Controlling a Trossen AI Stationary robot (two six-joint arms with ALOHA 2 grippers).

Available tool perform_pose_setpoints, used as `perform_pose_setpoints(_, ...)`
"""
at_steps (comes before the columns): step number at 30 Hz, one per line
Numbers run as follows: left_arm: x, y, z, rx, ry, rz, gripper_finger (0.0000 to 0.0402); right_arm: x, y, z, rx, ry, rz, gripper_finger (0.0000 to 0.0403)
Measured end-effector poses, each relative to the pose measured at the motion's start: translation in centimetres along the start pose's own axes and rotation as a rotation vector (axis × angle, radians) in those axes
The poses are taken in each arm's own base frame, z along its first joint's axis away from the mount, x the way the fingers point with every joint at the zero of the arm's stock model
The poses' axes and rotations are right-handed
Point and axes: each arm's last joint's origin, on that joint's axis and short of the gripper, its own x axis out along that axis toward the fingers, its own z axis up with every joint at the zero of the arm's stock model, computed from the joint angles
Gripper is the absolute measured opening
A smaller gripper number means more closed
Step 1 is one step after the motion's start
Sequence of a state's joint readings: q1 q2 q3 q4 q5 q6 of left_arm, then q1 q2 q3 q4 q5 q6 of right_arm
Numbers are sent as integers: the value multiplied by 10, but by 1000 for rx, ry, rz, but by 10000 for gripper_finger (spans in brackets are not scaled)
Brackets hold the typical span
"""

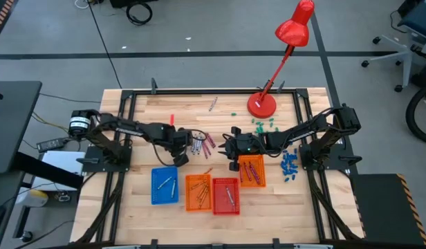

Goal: Sort crayons
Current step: Put the black crayon into the blue bin

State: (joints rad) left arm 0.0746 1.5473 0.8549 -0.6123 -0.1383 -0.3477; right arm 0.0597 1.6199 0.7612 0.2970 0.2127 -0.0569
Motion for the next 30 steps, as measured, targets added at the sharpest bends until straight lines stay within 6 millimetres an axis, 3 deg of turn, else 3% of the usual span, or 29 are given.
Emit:
perform_pose_setpoints(8,-56,-19,11,18,-86,4,31,0,0,0,1,-3,-4,110)
perform_pose_setpoints(14,-95,-45,-14,-85,-179,-100,31,0,0,-1,-3,14,-3,110)
perform_pose_setpoints(22,-105,-73,-58,-278,-120,-141,31,0,0,0,0,2,-2,110)
perform_pose_setpoints(30,-113,-93,-84,-418,-88,-175,32,-1,4,0,4,2,8,110)
